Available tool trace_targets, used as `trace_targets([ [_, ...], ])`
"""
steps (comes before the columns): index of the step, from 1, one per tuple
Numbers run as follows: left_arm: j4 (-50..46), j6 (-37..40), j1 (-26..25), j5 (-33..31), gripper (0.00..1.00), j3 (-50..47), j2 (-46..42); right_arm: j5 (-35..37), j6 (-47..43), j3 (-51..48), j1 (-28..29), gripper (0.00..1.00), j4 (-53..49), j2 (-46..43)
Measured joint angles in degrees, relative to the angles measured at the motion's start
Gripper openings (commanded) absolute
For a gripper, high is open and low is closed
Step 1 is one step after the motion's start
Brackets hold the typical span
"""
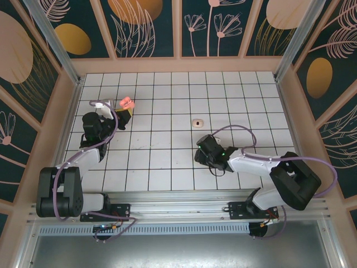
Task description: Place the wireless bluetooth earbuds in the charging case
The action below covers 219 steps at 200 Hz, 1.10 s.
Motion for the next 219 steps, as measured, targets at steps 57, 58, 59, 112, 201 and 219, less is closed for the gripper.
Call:
trace_targets([
  [57,-0.35,0.15,0.0,0.0,0.05,0.0,-0.17,-6.27,-0.79,12.68,-5.88,0.41,-15.74,0.0],
  [58,-0.37,0.15,0.0,0.0,0.05,0.0,-0.17,-6.34,-0.76,12.74,-5.92,0.41,-15.89,0.0],
  [59,-0.39,0.17,0.0,0.0,0.05,0.0,-0.17,-6.56,-0.74,12.85,-6.05,0.41,-16.15,0.0],
  [112,-0.85,0.17,-0.04,0.02,0.05,0.0,-0.17,-13.7,0.5,12.7,-8.13,0.41,-19.78,1.4],
  [201,-1.7,1.22,-0.2,-0.13,0.06,0.0,-0.68,-17.09,0.15,12.5,-8.72,0.41,-16.68,8.98],
  [219,-1.73,1.46,-0.2,-0.15,0.06,0.0,-0.76,-17.22,-0.02,12.5,-9.01,0.41,-16.11,9.22],
])
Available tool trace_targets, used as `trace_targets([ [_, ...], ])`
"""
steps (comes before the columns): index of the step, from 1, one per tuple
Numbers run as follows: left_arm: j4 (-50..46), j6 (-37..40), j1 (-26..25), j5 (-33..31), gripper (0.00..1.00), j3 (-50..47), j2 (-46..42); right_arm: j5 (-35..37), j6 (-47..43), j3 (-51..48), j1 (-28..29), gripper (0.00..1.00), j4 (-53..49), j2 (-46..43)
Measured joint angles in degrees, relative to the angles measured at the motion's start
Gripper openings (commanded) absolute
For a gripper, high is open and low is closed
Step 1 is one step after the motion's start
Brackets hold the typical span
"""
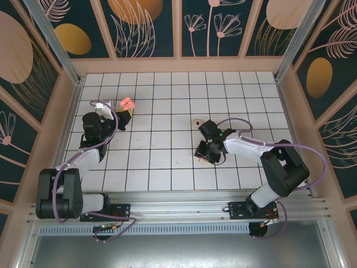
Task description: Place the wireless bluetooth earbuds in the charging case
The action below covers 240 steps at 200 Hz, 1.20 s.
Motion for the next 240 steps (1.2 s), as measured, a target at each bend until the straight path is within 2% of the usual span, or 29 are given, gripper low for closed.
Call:
trace_targets([
  [132,-0.04,0.17,0.0,0.0,0.06,0.0,0.0,0.28,-2.14,2.4,-0.63,0.42,2.6,2.12],
  [199,-0.09,0.17,0.0,0.0,0.05,0.0,0.0,0.92,-4.02,5.27,-0.63,0.41,-4.09,1.55],
  [240,-1.07,0.2,0.0,-0.02,0.05,0.0,-0.15,0.52,-6.12,7.78,-0.63,0.41,-5.16,5.18],
])
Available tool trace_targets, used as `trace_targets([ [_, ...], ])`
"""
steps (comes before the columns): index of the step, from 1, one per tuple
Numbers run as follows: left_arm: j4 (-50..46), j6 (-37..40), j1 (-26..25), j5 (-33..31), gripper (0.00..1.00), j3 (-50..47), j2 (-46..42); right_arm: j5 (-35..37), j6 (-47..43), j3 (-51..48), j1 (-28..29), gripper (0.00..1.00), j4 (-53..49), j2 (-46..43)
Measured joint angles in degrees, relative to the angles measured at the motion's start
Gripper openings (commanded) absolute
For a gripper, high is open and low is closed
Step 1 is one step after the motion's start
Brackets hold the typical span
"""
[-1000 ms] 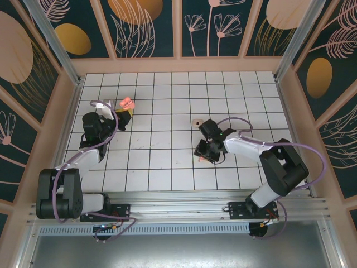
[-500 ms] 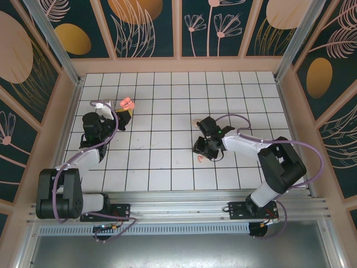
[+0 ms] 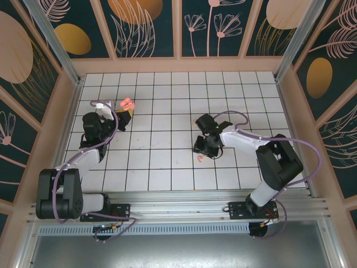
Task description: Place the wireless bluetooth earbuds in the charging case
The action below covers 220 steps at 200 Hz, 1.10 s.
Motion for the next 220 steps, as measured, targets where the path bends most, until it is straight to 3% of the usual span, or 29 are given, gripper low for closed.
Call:
trace_targets([
  [102,-0.59,0.42,0.0,0.0,0.05,0.0,-0.11,-1.11,-2.19,0.11,0.0,0.36,-0.42,3.52],
  [165,-0.63,0.44,0.0,0.0,0.05,0.0,-0.11,-0.98,-2.67,0.11,0.0,0.24,-0.61,4.02],
  [220,-0.15,0.44,-0.11,0.37,0.05,0.0,-0.11,0.33,-2.49,-0.74,0.09,0.23,0.59,2.58],
])
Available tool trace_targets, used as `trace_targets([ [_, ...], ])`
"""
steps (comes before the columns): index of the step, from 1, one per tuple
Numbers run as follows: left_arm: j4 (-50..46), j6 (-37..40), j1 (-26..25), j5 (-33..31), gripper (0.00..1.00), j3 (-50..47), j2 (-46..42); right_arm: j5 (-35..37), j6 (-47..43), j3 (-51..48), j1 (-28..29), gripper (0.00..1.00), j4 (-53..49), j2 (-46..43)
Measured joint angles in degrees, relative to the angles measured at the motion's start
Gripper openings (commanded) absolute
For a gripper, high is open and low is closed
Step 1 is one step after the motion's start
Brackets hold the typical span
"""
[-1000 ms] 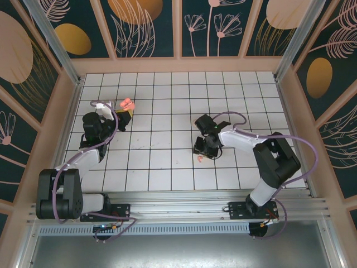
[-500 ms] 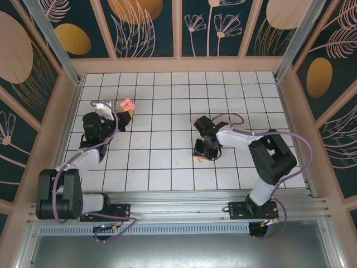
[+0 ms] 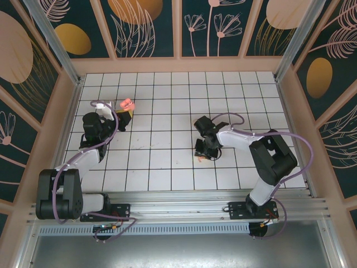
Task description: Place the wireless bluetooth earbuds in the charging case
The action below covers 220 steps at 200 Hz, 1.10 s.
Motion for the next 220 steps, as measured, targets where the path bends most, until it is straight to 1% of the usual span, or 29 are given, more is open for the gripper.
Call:
trace_targets([
  [28,4.15,0.0,-1.66,0.46,0.05,-0.74,0.39,2.73,0.09,-1.07,0.04,0.23,3.56,-4.85],
  [63,10.38,1.73,-8.44,2.25,0.05,-1.4,3.89,6.75,-0.7,-1.46,0.15,0.23,13.31,-12.09],
  [100,18.36,5.86,-14.23,5.95,0.05,-2.95,7.06,10.45,-6.91,-1.81,2.08,0.23,22.82,-18.1],
  [139,26.95,8.2,-16.7,10.38,0.05,-2.97,10.16,11.28,-14.51,-2.21,3.43,0.23,32.3,-23.65],
  [187,29.75,10.36,-18.38,13.35,0.05,-2.6,11.72,9.27,-20.94,-2.25,4.48,0.23,42.32,-24.44],
  [220,28.55,12.46,-19.39,13.49,0.05,-1.09,11.67,7.54,-25.59,1.22,7.69,0.23,44.78,-20.2],
])
